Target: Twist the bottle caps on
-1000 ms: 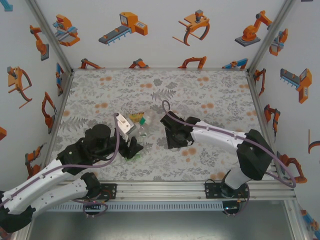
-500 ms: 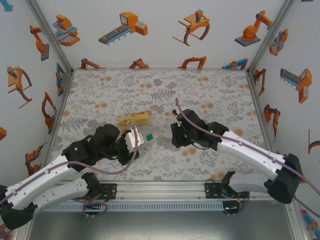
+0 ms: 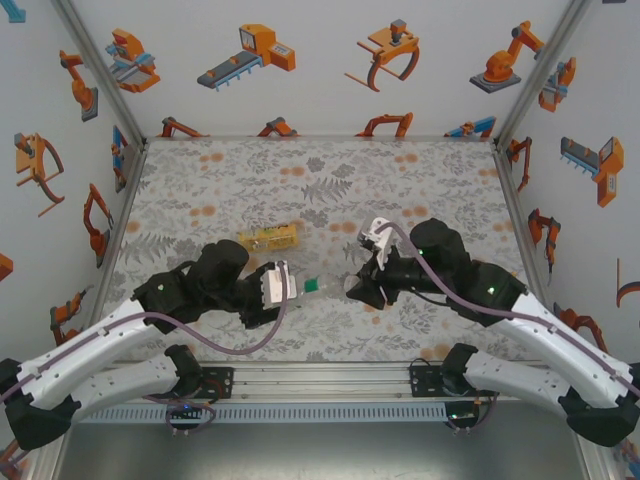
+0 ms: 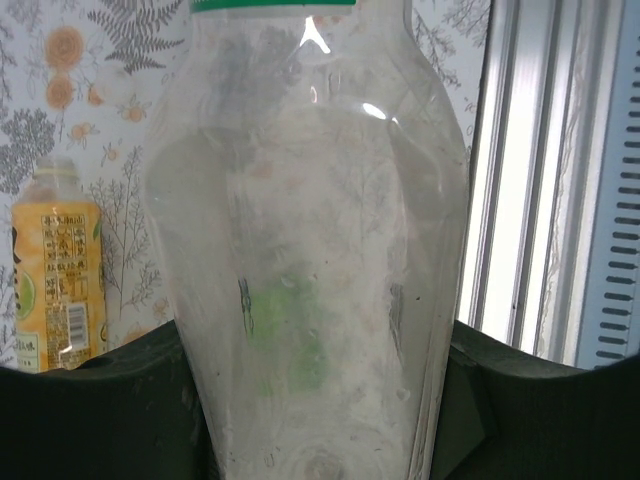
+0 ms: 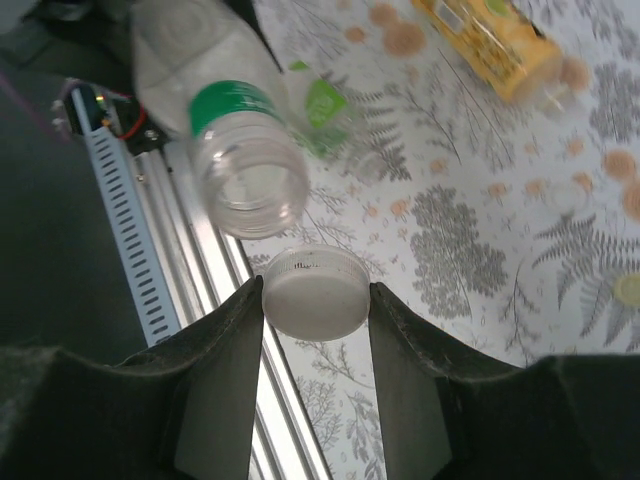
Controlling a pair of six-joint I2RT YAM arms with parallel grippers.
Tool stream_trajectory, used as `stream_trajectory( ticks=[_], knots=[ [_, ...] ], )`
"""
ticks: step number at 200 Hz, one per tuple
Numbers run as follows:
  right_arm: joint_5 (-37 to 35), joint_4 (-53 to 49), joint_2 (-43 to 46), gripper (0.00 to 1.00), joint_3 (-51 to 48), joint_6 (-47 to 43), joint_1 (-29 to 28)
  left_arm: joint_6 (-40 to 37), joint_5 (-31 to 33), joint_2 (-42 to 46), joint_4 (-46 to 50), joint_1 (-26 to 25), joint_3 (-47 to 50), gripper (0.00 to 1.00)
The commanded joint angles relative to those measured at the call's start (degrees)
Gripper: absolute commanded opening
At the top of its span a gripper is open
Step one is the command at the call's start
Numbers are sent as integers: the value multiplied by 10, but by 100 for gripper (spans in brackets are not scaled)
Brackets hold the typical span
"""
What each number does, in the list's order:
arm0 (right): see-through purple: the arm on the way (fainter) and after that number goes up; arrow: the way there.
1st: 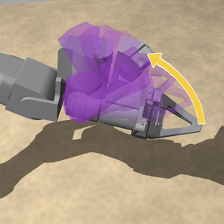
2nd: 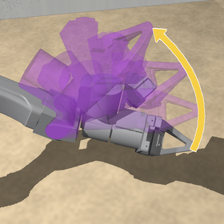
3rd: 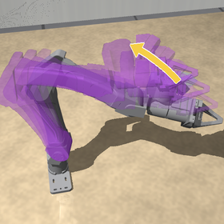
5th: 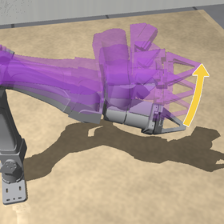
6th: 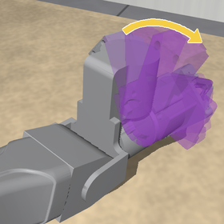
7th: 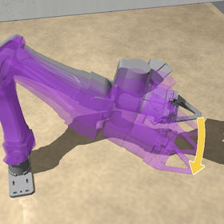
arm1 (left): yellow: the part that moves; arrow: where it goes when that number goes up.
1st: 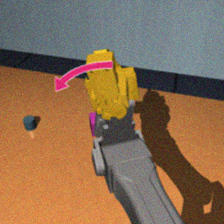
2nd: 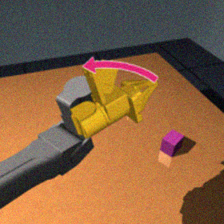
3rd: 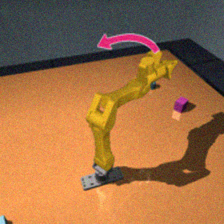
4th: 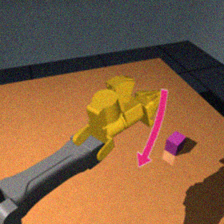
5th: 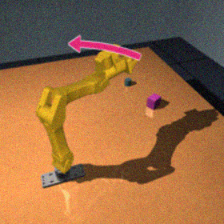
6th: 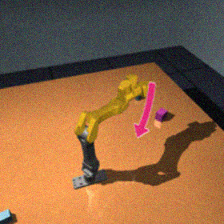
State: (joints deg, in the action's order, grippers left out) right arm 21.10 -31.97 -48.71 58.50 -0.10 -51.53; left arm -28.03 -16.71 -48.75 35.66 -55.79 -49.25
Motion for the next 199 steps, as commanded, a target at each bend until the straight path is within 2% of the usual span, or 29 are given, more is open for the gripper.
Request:
stream_trajectory(
  ticks=[1,64,199],
  knots=[
    [74,26,18,30,21,-62,-1,-13,-45,-5,-2,2,-32,0],
    [124,9,5,30,72,-112,-1,-15,-77,-18,11,0,-70,0],
    [169,-13,-25,29,104,-127,-1,-40,-116,-32,21,-2,-83,0]
  ],
)
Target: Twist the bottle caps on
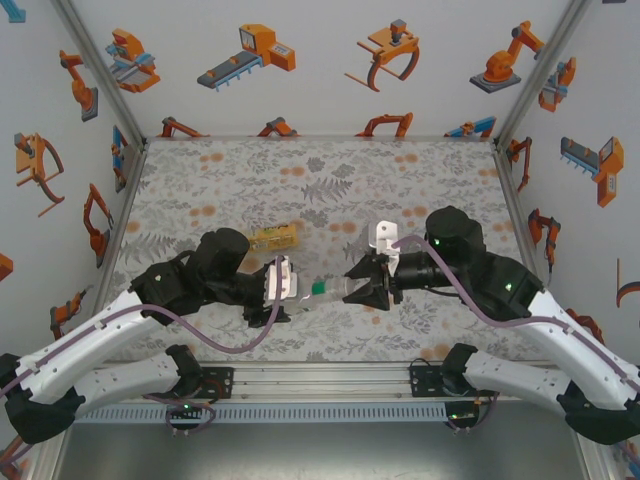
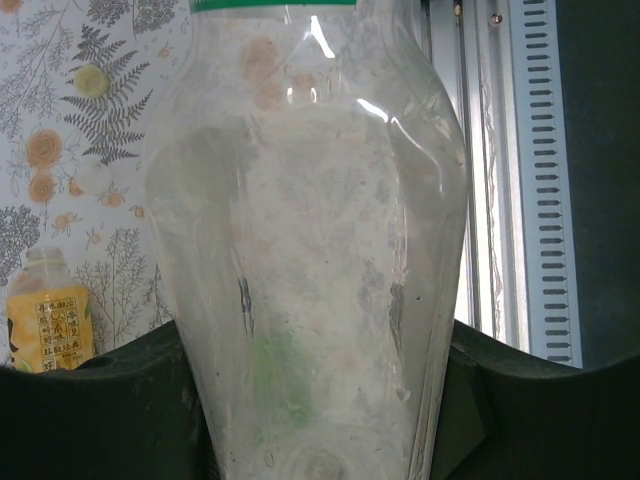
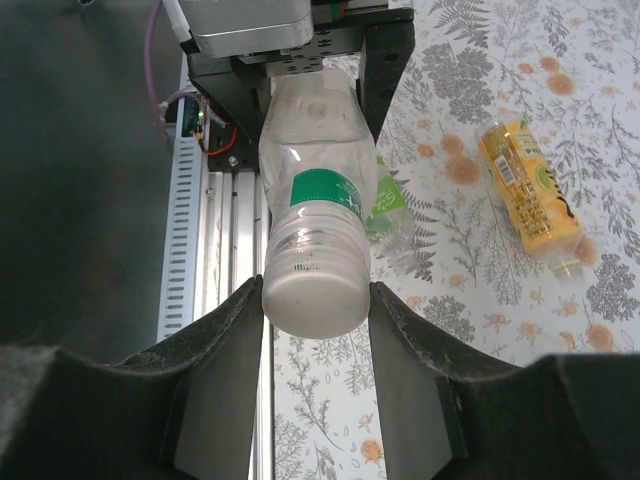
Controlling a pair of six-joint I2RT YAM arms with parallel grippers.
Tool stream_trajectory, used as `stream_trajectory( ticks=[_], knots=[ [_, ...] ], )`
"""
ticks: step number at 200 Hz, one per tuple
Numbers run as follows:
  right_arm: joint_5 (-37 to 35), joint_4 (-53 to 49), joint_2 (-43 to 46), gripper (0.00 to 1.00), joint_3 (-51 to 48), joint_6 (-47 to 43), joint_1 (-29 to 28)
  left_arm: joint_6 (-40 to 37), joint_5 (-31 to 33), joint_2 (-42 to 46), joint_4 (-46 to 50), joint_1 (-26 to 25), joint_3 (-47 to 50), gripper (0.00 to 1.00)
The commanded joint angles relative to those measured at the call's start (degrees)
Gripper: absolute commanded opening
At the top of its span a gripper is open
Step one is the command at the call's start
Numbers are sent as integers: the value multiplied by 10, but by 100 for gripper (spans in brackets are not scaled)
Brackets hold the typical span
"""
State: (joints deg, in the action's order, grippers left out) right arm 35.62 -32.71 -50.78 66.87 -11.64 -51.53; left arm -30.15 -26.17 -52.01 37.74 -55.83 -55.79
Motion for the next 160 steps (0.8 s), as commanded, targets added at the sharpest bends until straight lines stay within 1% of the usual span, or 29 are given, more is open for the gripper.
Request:
stream_trajectory(
  ticks=[1,73,114,160],
  knots=[
    [25,-6,-5,29,20,-11,-1,-18,-21,0,1,-2,-18,0],
    [45,-7,-16,27,23,-11,-2,-20,-25,0,-8,-2,-17,0],
    [46,-9,-18,25,22,-11,-3,0,-24,-4,-19,-2,-20,0],
    [46,-10,-20,21,22,-10,-7,17,-40,-6,-23,-1,-20,0]
  ],
)
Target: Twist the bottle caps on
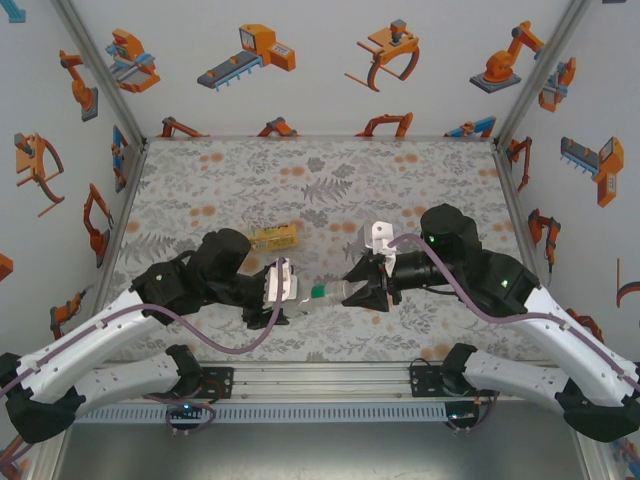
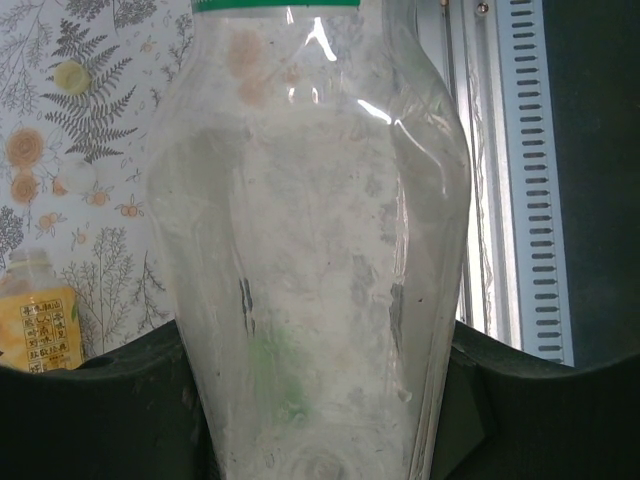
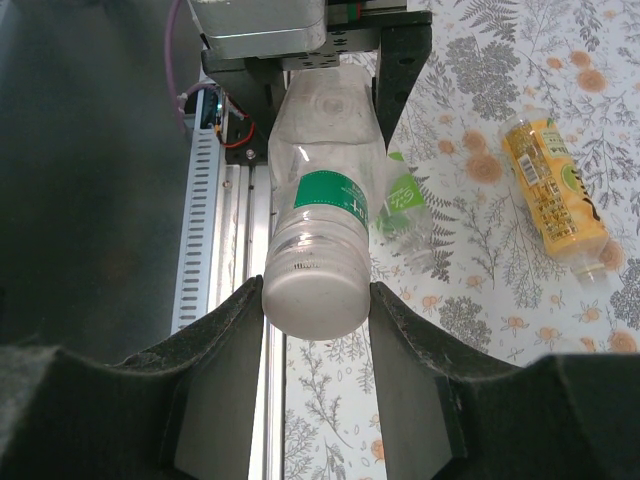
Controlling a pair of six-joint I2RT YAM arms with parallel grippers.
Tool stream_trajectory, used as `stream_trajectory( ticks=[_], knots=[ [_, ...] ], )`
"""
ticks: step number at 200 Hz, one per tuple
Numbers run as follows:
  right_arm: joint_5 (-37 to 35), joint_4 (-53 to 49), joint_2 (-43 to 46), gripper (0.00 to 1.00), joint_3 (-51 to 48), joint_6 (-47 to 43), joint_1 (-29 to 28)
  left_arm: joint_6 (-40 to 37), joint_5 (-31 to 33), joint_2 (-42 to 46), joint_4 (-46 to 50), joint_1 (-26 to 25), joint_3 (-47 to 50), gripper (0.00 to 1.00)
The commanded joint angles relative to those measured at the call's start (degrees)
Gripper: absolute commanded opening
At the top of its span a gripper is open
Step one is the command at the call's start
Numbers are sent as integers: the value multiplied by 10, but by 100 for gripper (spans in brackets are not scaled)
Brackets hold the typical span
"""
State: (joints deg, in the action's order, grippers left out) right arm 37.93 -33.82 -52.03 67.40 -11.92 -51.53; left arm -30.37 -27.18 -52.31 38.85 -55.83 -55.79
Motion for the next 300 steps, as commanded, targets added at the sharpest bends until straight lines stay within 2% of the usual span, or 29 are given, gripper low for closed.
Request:
stream_trajectory(
  ticks=[1,89,129,193,225,300],
  knots=[
    [23,1,-8,21,16,-8,-7,19,-30,-3,-35,-1,-20,0],
    [13,-39,-16,12,33,-37,-16,27,-87,-30,-3,4,-37,0],
    [13,-41,-19,9,31,-40,-20,38,-101,-30,-18,9,-36,0],
    [21,-38,-16,5,22,-76,-30,70,-194,-28,-40,43,-28,0],
    [28,-60,-29,0,37,-97,-31,68,-213,-45,-12,48,-43,0],
    [2,-103,-50,0,68,-124,-45,66,-237,-67,15,51,-56,0]
  ],
)
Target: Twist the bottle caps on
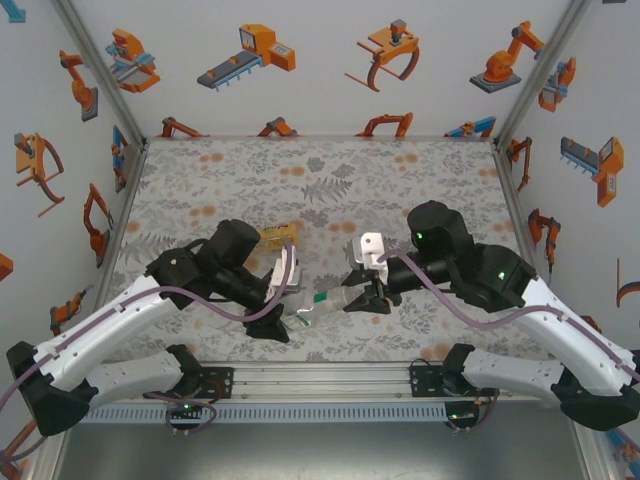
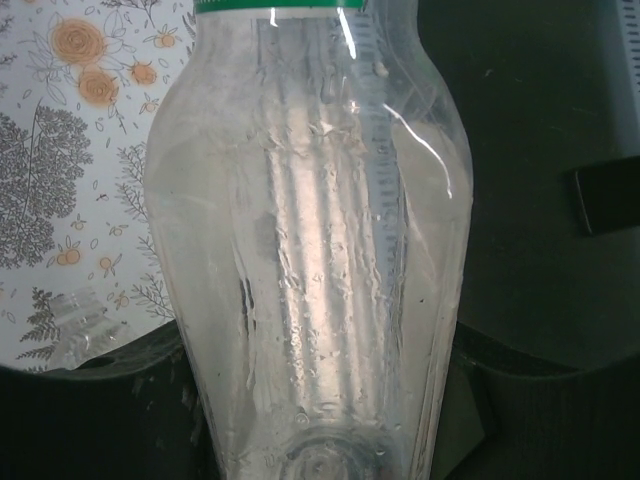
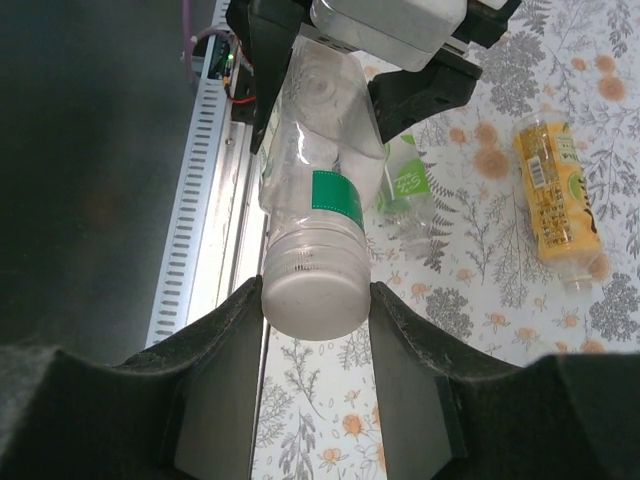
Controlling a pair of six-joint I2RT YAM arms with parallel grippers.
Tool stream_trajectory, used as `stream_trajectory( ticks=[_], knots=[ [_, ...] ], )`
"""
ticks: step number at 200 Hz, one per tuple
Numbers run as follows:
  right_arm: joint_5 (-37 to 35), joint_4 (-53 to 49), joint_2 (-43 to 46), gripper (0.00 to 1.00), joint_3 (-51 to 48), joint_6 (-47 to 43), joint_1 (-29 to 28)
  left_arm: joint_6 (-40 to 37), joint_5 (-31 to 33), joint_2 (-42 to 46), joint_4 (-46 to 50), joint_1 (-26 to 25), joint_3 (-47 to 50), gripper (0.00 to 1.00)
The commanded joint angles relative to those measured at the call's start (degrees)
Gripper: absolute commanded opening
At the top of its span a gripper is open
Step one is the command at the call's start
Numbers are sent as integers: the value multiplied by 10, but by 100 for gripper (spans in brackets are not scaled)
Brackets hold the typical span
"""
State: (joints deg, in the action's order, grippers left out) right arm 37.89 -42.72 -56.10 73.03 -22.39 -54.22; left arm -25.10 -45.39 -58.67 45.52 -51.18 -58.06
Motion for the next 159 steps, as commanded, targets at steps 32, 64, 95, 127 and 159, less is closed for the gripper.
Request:
stream_trajectory(
  ticks=[32,64,95,127,159],
  knots=[
    [-7,-24,-12,0,14,-25,-23,15,-68,-13,-52,7,-35,0],
    [-11,3,-8,0,1,28,-24,19,-49,1,-84,7,-22,0],
    [-19,67,-5,0,-23,180,-24,7,-3,14,-97,7,-14,0],
    [-130,110,11,0,-46,406,-24,1,45,30,-130,7,2,0],
    [-203,91,7,0,-37,623,-23,-5,79,37,-163,7,19,0]
  ],
)
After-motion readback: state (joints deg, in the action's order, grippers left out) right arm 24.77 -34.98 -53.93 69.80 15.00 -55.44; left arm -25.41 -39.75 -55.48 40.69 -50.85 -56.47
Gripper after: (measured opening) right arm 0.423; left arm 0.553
